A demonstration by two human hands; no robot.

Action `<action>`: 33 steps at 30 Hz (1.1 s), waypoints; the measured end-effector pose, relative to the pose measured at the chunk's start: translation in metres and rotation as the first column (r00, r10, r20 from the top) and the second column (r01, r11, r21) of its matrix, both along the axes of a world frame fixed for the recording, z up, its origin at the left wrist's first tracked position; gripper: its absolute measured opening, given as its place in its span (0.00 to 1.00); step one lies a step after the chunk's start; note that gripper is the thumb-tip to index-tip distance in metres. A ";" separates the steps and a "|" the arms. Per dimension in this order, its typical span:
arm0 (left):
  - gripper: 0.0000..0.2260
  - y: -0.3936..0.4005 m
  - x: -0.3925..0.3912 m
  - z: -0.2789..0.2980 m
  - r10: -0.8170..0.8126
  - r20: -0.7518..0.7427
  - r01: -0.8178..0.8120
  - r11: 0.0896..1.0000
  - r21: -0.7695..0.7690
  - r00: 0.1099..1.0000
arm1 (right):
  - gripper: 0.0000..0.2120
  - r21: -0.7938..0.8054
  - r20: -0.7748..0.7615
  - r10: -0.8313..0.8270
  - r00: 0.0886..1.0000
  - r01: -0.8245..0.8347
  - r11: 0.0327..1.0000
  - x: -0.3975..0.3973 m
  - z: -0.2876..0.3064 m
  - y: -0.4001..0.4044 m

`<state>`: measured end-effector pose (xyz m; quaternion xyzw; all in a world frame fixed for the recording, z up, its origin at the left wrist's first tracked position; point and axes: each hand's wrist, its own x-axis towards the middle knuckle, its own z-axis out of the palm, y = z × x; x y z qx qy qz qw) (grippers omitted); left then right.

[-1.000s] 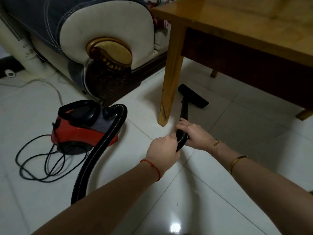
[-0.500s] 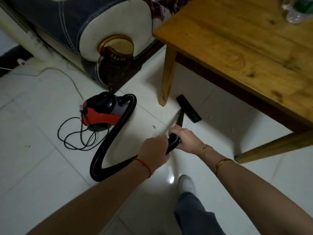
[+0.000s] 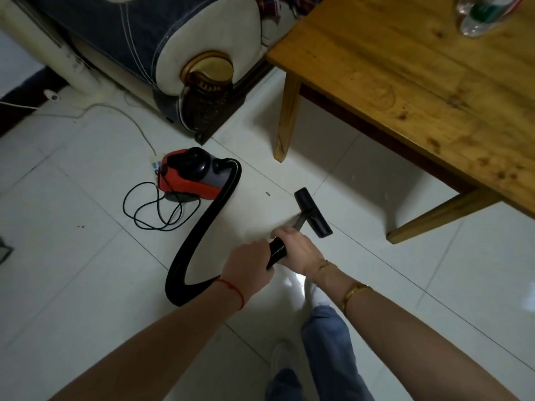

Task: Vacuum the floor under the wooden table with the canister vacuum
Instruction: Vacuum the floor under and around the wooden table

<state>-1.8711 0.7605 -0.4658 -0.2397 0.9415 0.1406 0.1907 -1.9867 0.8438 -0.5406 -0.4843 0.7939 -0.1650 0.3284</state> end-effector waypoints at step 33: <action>0.10 0.070 -0.158 -0.008 0.151 0.009 -0.149 0.967 0.206 0.989 | 0.13 0.085 0.038 0.040 0.998 -0.043 0.995 -0.166 -0.013 0.068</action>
